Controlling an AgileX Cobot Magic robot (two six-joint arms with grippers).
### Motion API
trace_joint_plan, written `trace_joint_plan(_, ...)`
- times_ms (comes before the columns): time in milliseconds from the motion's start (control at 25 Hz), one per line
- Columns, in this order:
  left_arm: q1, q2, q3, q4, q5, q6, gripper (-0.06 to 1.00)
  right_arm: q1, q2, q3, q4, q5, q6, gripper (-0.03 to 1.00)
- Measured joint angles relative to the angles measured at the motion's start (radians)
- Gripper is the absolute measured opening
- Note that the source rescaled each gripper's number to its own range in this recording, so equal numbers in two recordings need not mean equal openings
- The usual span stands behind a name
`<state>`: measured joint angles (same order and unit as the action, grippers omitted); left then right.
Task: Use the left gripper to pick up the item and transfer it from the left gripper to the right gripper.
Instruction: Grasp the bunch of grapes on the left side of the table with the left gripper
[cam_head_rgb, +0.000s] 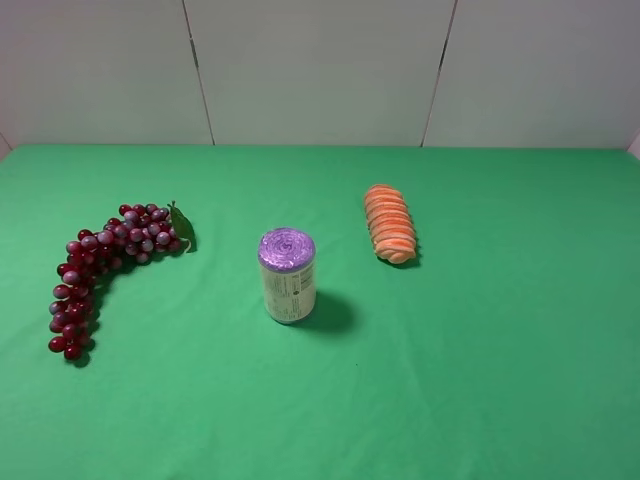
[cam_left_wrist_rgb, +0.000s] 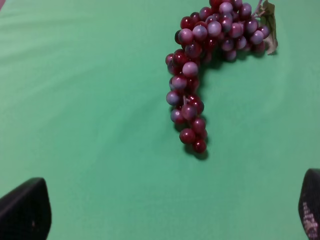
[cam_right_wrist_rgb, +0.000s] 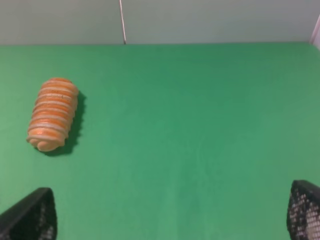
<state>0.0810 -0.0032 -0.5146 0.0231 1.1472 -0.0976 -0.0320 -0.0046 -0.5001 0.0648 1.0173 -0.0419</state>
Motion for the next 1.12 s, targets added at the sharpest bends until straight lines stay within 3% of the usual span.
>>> trace_joint_plan(1120,0.000,0.000,0.000,0.000,-0.012,0.000,1.00,0.000,0.000,0.000,0.000,0.000,0.000,1.00)
